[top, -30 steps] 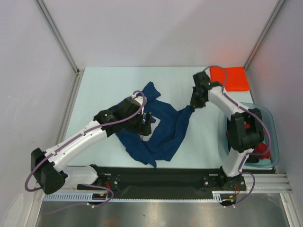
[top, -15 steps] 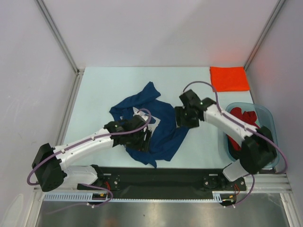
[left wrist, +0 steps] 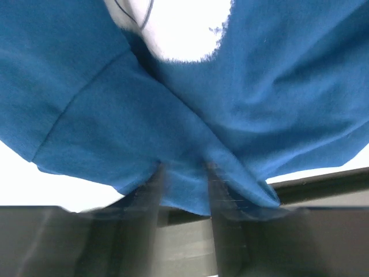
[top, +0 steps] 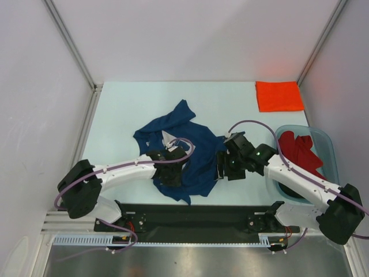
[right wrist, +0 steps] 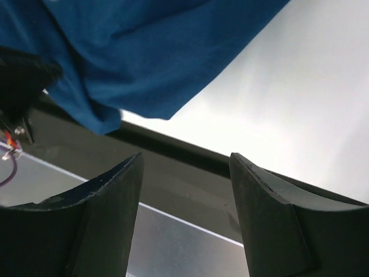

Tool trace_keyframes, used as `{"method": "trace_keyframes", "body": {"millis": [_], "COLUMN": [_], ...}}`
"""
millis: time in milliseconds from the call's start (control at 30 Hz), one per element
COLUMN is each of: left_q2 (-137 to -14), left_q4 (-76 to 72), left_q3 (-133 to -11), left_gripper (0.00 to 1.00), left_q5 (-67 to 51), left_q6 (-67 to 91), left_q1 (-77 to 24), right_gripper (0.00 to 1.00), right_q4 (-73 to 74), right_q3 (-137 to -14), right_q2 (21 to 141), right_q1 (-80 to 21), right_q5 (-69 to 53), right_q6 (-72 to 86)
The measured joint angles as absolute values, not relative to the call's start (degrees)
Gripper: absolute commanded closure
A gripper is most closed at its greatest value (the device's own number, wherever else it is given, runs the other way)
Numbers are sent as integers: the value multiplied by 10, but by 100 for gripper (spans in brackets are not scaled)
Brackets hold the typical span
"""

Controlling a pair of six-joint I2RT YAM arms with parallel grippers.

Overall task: Fold and stack the t-shirts
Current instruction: Flatten the tshirt out

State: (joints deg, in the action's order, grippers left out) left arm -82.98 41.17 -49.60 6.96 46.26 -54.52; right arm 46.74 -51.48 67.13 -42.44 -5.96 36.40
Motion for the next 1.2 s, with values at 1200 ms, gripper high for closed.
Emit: {"method": "trace_keyframes", "body": {"millis": [1200], "left_q2": [-499], "left_q4": [578], "left_q3": [-790], "left_gripper": [96], "left_q5": [340], "left_q6": [347], "left_q1": [-485], "right_gripper": [30], "right_q4": [328], "right_q3": [-475], "right_q2": [773], "right_q1": [-398], "right_q5": [-188], "right_q6": [409]}}
